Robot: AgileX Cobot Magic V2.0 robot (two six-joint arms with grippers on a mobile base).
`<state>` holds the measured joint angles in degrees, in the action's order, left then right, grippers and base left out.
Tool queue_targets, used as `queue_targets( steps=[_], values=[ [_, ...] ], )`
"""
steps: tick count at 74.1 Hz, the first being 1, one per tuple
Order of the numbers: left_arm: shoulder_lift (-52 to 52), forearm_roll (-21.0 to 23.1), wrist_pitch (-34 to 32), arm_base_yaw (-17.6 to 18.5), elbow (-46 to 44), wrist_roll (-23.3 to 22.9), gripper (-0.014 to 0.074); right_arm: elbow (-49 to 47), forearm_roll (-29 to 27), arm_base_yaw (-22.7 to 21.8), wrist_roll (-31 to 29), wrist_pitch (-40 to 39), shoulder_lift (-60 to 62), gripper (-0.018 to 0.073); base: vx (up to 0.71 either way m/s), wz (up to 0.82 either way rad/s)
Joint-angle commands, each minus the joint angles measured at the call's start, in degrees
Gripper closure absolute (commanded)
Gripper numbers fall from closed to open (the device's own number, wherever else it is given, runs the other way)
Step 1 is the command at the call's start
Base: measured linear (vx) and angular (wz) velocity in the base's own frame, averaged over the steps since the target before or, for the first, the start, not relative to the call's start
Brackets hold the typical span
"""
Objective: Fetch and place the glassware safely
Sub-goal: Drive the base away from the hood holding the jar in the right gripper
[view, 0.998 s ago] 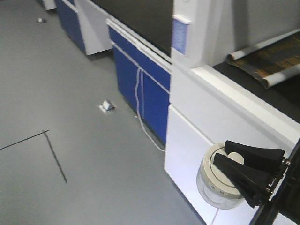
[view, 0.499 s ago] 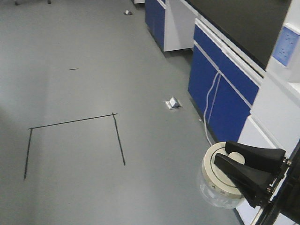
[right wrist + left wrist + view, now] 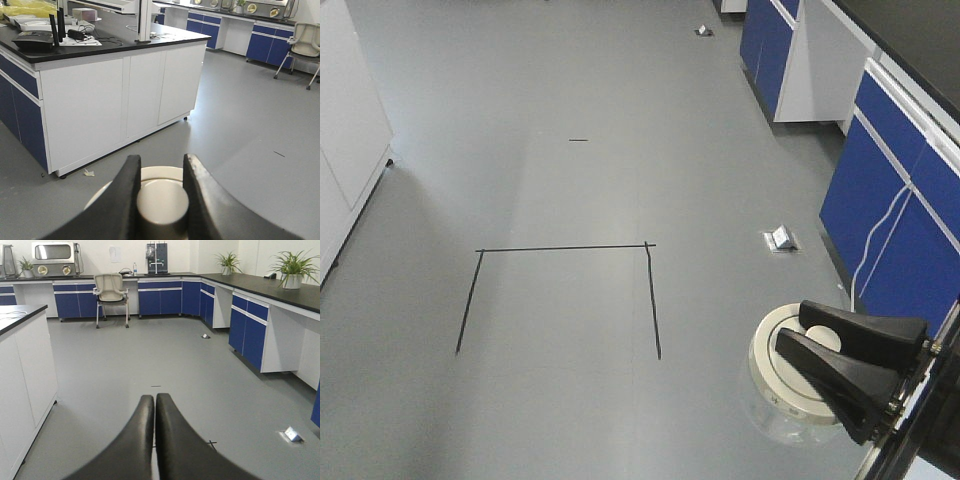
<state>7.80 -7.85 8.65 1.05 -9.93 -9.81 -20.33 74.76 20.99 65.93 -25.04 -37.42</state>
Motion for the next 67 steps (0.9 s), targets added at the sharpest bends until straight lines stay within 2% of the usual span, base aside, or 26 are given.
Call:
queue_targets(
  steps=[1, 34, 67],
  values=[
    [0.7, 0.4, -4.1, 0.5, -1.5, -0.3, 0.0603, -1.8, -2.1, -0.1, -0.3, -1.4, 0.3, 0.056, 0.11, 0.09],
    [0.7, 0.4, -4.1, 0.5, -1.5, -0.3, 0.0603, -1.8, -2.1, -0.1, -0.3, -1.4, 0.3, 0.056, 0.22, -0.04],
    [0.7, 0.4, -4.1, 0.5, -1.5, -0.3, 0.0603, -1.8, -2.1, -0.1, -0.3, -1.4, 0.3, 0.056, 0.41, -0.07]
  ],
)
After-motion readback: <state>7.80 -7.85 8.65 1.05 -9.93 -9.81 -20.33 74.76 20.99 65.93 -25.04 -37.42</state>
